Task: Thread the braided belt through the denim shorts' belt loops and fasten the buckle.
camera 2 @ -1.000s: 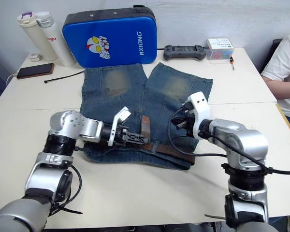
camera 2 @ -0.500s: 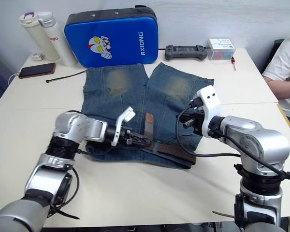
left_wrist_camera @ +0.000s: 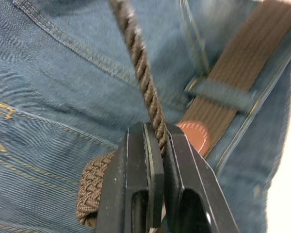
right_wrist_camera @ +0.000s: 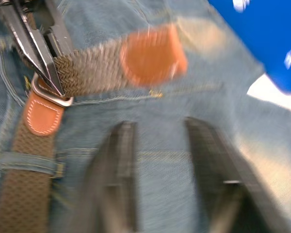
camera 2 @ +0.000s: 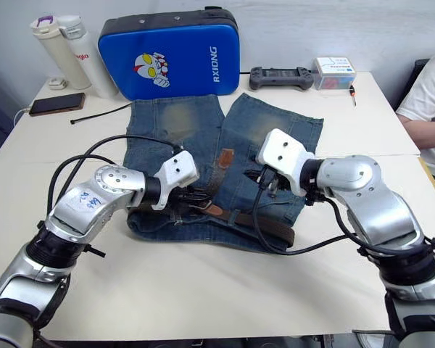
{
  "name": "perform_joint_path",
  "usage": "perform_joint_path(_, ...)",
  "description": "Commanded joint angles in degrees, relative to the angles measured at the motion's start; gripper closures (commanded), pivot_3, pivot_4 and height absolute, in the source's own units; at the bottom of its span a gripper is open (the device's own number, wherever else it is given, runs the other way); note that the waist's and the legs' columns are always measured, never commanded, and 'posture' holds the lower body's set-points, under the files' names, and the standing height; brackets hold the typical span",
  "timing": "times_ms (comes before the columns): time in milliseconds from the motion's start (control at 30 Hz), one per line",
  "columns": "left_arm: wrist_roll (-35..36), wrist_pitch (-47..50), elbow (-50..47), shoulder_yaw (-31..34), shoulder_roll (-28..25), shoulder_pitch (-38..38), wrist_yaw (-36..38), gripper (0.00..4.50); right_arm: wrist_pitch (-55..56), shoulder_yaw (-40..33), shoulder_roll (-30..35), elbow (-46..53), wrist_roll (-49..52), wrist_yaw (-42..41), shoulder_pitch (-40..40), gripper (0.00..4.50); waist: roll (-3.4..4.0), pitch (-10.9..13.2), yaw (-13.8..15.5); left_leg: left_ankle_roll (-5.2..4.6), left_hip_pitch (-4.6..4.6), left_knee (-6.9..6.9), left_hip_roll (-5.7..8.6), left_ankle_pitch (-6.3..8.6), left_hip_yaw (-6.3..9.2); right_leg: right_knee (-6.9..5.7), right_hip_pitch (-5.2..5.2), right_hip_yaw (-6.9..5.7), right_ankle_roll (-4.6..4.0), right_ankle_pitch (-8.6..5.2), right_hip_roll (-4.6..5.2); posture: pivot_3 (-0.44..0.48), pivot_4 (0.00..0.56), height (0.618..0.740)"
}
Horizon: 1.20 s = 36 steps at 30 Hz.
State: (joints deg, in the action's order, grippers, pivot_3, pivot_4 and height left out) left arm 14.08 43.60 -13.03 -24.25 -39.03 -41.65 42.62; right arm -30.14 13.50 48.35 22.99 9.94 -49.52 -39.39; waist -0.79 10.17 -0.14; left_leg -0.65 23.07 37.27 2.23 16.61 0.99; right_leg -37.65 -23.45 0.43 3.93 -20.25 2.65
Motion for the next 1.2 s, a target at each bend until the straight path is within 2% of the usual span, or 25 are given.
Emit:
perform_joint_path(33,-5.58,-4.17,0.21,-1.35,-1.06,-1.25,0.86,4.50,6.51,1.08,1.40,-0.29,-4.57,-2.76,-3.03,1.69,0.00,0.00,0.03,-0.01,0.05,0.03,0.00,-0.01,0.01,-0.01,-0.03,-0.02,0.00,0.00,0.00,0.000,0.150,0.740)
perform_joint_path(267,-9.79,-6.25,2.21,-1.40,0.25,-2.60,3.08,4.50,9.99,2.93,0.74,-2.77,-7.08,-8.10,-5.90,1.69,0.00,0.00,0.10,-0.06,0.10,0.14,0.00,-0.02,0.01,-0.09,-0.04,-0.03,0.00,0.00,0.00,0.000,0.150,0.740)
perform_joint_path(400,-10.21,-5.53,1.53,-0.46,1.35,-3.11,4.08,4.50,8.30,3.11,-0.08,-3.00,-6.75,-9.76,-5.57,1.69,0.00,0.00,0.11,-0.08,0.12,0.17,0.00,-0.02,0.01,-0.16,-0.05,-0.03,0.00,0.00,0.00,0.000,0.150,0.740)
perform_joint_path(500,-11.04,-5.47,1.33,-0.22,1.27,-3.16,4.67,4.50,8.02,3.00,-0.80,-2.93,-7.18,-9.48,-4.94,2.36,0.00,0.00,0.03,-0.09,0.12,0.19,-0.01,-0.02,0.01,-0.20,-0.05,-0.03,0.00,0.00,0.00,0.000,0.150,0.740)
perform_joint_path(633,-12.01,-5.80,0.87,-0.22,1.31,-2.51,5.05,4.50,7.11,2.77,-1.77,-2.82,-7.18,-9.67,-5.36,4.34,0.00,0.00,0.09,-0.08,0.12,0.23,-0.01,-0.02,0.01,-0.25,-0.05,-0.03,0.00,0.00,0.00,0.000,0.150,0.740)
perform_joint_path(833,-11.71,-3.68,2.12,1.44,2.29,-2.74,5.11,4.50,6.32,2.67,-1.65,-3.10,-7.24,-11.03,-5.75,4.43,0.00,0.00,0.10,-0.11,0.14,0.31,-0.01,0.00,0.02,-0.29,-0.04,-0.04,0.00,0.00,0.00,0.000,0.150,0.740)
perform_joint_path(900,-4.66,7.25,3.06,8.35,6.49,-3.82,4.42,4.50,5.97,2.14,-1.86,-3.49,-7.43,-10.43,-5.69,4.43,0.00,0.00,0.14,-0.11,0.14,0.33,-0.01,0.00,0.02,-0.31,-0.05,-0.04,0.00,0.00,0.00,0.000,0.150,0.740)
perform_joint_path(967,1.95,17.10,3.17,14.75,9.02,-5.33,5.52,3.68,5.60,1.48,-2.40,-3.57,-7.68,-9.11,-5.27,4.50,0.00,0.00,0.11,-0.14,0.21,0.46,-0.02,0.02,0.04,-0.38,-0.05,-0.08,0.00,0.00,-0.01,0.000,0.150,0.740)
perform_joint_path(1000,3.99,20.23,3.87,17.69,9.86,-6.29,5.43,3.41,5.21,1.29,-2.67,-3.48,-7.66,-8.55,-4.88,4.50,-0.01,0.00,0.08,-0.15,0.23,0.52,-0.03,0.03,0.05,-0.41,-0.05,-0.09,0.00,0.00,-0.03,0.000,0.150,0.740)
perform_joint_path(1067,6.14,23.66,5.90,22.29,10.87,-7.84,3.83,2.44,3.18,0.61,-3.39,-3.01,-7.28,-7.18,-3.98,4.50,-0.01,0.00,0.08,-0.17,0.25,0.60,-0.04,0.04,0.05,-0.53,-0.05,-0.09,0.00,0.00,-0.03,0.000,0.150,0.740)
perform_joint_path(1100,5.44,22.40,6.12,22.47,10.13,-7.64,3.07,2.16,1.52,0.17,-3.97,-2.36,-6.55,-6.58,-3.03,4.50,-0.01,0.00,0.09,-0.17,0.26,0.63,-0.04,0.04,0.06,-0.55,-0.06,-0.10,0.00,0.00,-0.03,0.000,0.150,0.740)
perform_joint_path(1133,4.90,21.46,6.03,22.31,9.49,-7.39,2.65,1.67,0.37,-0.13,-4.39,-1.90,-6.04,-6.18,-2.37,4.50,-0.01,0.00,0.07,-0.17,0.26,0.65,-0.03,0.04,0.05,-0.57,-0.05,-0.10,0.00,0.00,-0.02,0.000,0.150,0.740)
perform_joint_path(1200,3.94,19.02,4.51,20.24,8.61,-6.16,2.61,1.15,-1.96,-0.72,-5.32,-0.71,-5.03,-5.67,-1.50,4.50,0.00,0.00,-0.04,-0.16,0.22,0.66,-0.03,0.04,0.04,-0.61,-0.05,-0.08,0.00,0.00,-0.03,0.000,0.150,0.740)
